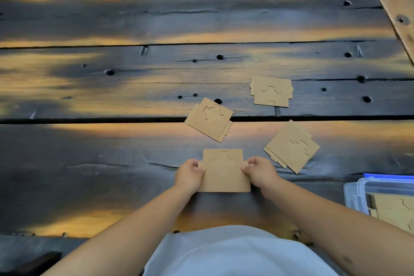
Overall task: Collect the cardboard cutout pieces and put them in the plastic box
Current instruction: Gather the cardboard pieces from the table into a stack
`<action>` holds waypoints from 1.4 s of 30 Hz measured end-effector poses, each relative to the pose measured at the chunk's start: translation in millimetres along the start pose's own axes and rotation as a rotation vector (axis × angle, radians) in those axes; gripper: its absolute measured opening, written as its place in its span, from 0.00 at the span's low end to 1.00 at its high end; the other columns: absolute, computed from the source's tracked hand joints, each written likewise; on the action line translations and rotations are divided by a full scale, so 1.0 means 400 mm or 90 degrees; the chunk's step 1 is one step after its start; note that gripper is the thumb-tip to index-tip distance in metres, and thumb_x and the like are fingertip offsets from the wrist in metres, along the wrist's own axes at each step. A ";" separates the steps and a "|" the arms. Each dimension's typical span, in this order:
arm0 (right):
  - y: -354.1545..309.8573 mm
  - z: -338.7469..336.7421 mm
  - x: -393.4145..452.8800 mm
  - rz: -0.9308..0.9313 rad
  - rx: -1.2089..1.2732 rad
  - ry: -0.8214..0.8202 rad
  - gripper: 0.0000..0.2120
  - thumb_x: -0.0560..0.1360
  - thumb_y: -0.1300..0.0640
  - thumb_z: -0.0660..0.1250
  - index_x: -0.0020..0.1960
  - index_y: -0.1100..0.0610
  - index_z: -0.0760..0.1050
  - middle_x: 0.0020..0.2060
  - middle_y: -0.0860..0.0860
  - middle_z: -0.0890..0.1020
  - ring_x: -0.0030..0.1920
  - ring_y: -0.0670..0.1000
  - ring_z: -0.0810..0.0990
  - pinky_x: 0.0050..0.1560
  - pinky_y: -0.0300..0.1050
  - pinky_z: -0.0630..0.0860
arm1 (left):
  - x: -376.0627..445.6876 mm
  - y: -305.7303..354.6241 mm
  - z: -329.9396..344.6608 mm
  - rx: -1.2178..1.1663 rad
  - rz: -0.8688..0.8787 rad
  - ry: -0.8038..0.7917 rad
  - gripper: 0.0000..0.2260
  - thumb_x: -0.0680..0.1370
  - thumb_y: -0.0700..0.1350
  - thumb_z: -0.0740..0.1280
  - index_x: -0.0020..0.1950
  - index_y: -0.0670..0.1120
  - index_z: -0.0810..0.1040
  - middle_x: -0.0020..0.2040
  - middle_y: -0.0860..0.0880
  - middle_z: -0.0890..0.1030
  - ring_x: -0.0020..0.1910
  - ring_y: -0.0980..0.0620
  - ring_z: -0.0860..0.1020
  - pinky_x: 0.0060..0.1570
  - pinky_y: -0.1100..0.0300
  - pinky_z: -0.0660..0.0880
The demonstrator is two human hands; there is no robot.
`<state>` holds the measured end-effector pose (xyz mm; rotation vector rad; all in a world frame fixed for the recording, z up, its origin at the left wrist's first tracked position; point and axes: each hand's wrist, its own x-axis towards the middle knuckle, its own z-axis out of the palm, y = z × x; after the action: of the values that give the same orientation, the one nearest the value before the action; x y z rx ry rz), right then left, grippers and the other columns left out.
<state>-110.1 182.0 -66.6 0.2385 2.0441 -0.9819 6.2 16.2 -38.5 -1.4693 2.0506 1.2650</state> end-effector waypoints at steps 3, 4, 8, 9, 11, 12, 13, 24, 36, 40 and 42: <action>-0.031 0.015 0.008 -0.002 0.039 0.000 0.02 0.72 0.60 0.71 0.44 0.55 0.79 0.44 0.53 0.85 0.49 0.56 0.83 0.54 0.53 0.80 | 0.026 0.028 -0.042 0.002 0.041 0.008 0.09 0.76 0.45 0.66 0.52 0.44 0.82 0.50 0.47 0.84 0.50 0.46 0.80 0.46 0.57 0.73; -0.046 0.021 0.010 -0.004 0.058 0.000 0.03 0.72 0.61 0.71 0.42 0.55 0.78 0.43 0.53 0.85 0.49 0.57 0.83 0.52 0.52 0.80 | 0.037 0.039 -0.056 0.001 0.052 0.012 0.09 0.76 0.44 0.66 0.53 0.44 0.82 0.50 0.46 0.84 0.49 0.47 0.79 0.46 0.58 0.72; -0.104 0.055 0.032 0.003 0.128 0.025 0.03 0.71 0.62 0.72 0.44 0.58 0.80 0.45 0.56 0.85 0.49 0.57 0.83 0.54 0.54 0.80 | 0.101 0.090 -0.105 0.005 0.108 0.028 0.13 0.77 0.43 0.67 0.61 0.45 0.79 0.54 0.44 0.83 0.55 0.44 0.79 0.56 0.56 0.74; -0.116 0.065 0.038 0.007 0.140 0.035 0.04 0.71 0.62 0.73 0.45 0.59 0.80 0.46 0.57 0.85 0.50 0.58 0.83 0.56 0.56 0.80 | 0.119 0.104 -0.117 0.012 0.122 0.034 0.13 0.78 0.43 0.66 0.62 0.46 0.79 0.56 0.44 0.82 0.56 0.44 0.79 0.58 0.55 0.73; -0.145 0.090 0.058 0.015 0.154 0.060 0.07 0.71 0.61 0.73 0.47 0.61 0.79 0.46 0.57 0.85 0.50 0.58 0.83 0.56 0.57 0.79 | 0.160 0.133 -0.142 0.040 0.151 0.053 0.14 0.78 0.44 0.66 0.63 0.45 0.78 0.55 0.44 0.82 0.56 0.44 0.78 0.55 0.56 0.73; -0.157 0.101 0.062 0.016 0.157 0.073 0.08 0.71 0.60 0.73 0.47 0.62 0.79 0.46 0.56 0.85 0.50 0.58 0.82 0.56 0.57 0.79 | 0.174 0.144 -0.153 0.063 0.172 0.071 0.13 0.77 0.44 0.66 0.62 0.45 0.79 0.53 0.44 0.83 0.55 0.44 0.78 0.51 0.58 0.72; -0.173 0.115 0.076 0.018 0.161 0.087 0.09 0.71 0.59 0.74 0.47 0.62 0.78 0.45 0.56 0.84 0.50 0.57 0.82 0.56 0.57 0.79 | 0.198 0.157 -0.165 0.089 0.193 0.089 0.12 0.77 0.44 0.67 0.59 0.46 0.80 0.52 0.45 0.84 0.54 0.44 0.79 0.47 0.59 0.70; -0.248 0.208 0.162 0.060 0.134 0.207 0.09 0.70 0.61 0.71 0.50 0.54 0.79 0.56 0.56 0.79 0.50 0.55 0.79 0.55 0.48 0.77 | 0.365 0.222 -0.168 0.212 0.212 0.040 0.16 0.74 0.38 0.64 0.62 0.41 0.76 0.58 0.38 0.78 0.63 0.41 0.70 0.57 0.58 0.67; -0.303 0.203 0.134 0.070 0.099 0.163 0.19 0.69 0.58 0.70 0.59 0.59 0.71 0.57 0.58 0.79 0.55 0.60 0.78 0.57 0.56 0.78 | 0.349 0.198 -0.137 0.187 0.174 0.062 0.15 0.75 0.42 0.66 0.60 0.39 0.74 0.60 0.39 0.75 0.60 0.42 0.72 0.56 0.56 0.68; -0.279 0.191 0.135 0.044 0.103 0.095 0.12 0.73 0.61 0.67 0.56 0.55 0.73 0.55 0.55 0.81 0.53 0.58 0.79 0.51 0.52 0.79 | 0.362 0.191 -0.157 0.188 0.171 0.017 0.24 0.74 0.42 0.70 0.68 0.40 0.70 0.63 0.39 0.75 0.64 0.42 0.71 0.62 0.56 0.66; -0.264 0.185 0.133 0.022 0.113 0.082 0.13 0.73 0.64 0.65 0.55 0.52 0.73 0.54 0.53 0.81 0.52 0.55 0.78 0.48 0.49 0.78 | 0.364 0.190 -0.165 0.176 0.167 0.008 0.26 0.72 0.41 0.72 0.69 0.42 0.69 0.65 0.40 0.74 0.65 0.43 0.70 0.63 0.57 0.66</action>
<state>-149.5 48.4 -73.5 0.4402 2.0620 -1.1529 -106.8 -117.0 -65.3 -1.1178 2.3750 1.0080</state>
